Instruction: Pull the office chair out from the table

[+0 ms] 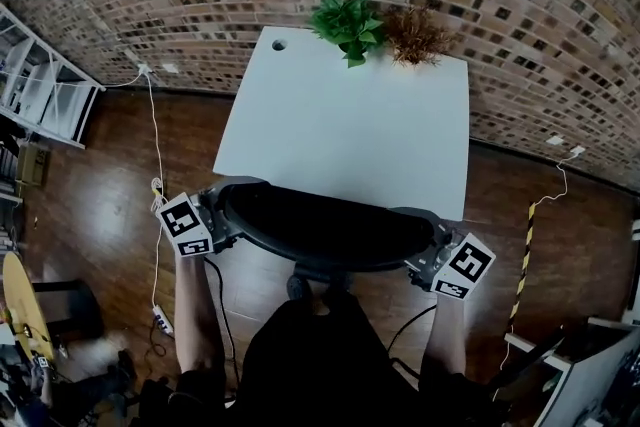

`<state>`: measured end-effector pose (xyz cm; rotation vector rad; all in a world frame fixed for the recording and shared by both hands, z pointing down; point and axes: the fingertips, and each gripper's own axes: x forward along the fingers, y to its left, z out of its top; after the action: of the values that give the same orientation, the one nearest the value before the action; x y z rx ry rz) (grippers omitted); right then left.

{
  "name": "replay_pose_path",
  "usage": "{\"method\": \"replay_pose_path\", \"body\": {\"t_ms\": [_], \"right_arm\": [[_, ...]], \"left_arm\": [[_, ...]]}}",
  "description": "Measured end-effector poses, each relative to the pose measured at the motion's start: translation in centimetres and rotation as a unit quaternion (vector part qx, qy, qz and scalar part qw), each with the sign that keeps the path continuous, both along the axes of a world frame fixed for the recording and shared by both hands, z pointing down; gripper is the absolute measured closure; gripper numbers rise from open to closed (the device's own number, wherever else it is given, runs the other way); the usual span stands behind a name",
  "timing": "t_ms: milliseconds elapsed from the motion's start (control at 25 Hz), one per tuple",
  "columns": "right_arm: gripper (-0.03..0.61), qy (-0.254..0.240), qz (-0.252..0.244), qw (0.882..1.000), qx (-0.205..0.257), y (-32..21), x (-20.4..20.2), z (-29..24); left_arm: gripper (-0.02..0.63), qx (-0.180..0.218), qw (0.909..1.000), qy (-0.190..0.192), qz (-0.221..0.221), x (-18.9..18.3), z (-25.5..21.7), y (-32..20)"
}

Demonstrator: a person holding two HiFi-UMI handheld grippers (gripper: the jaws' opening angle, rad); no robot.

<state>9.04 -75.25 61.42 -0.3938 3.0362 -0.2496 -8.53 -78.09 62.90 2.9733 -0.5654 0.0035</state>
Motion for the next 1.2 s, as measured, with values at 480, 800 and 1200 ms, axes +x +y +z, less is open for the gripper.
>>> {"method": "replay_pose_path", "body": {"t_ms": [480, 800, 1200], "right_arm": [[0.428, 0.008, -0.012, 1.000, -0.027, 5.9, -0.3, 0.5], [0.404, 0.041, -0.031, 0.997, -0.057, 9.8, -2.3, 1.5], [0.407, 0.022, -0.031, 0.997, -0.071, 25.7, 4.0, -5.0]], "left_arm": [[0.252, -0.038, 0.9988, 0.016, -0.025, -0.6, -1.2, 6.1], [0.238, -0.072, 0.9908, 0.033, -0.110, -4.6, -6.1, 14.6], [0.230, -0.078, 0.9913, 0.015, -0.105, 3.1, -12.9, 29.9]]}}
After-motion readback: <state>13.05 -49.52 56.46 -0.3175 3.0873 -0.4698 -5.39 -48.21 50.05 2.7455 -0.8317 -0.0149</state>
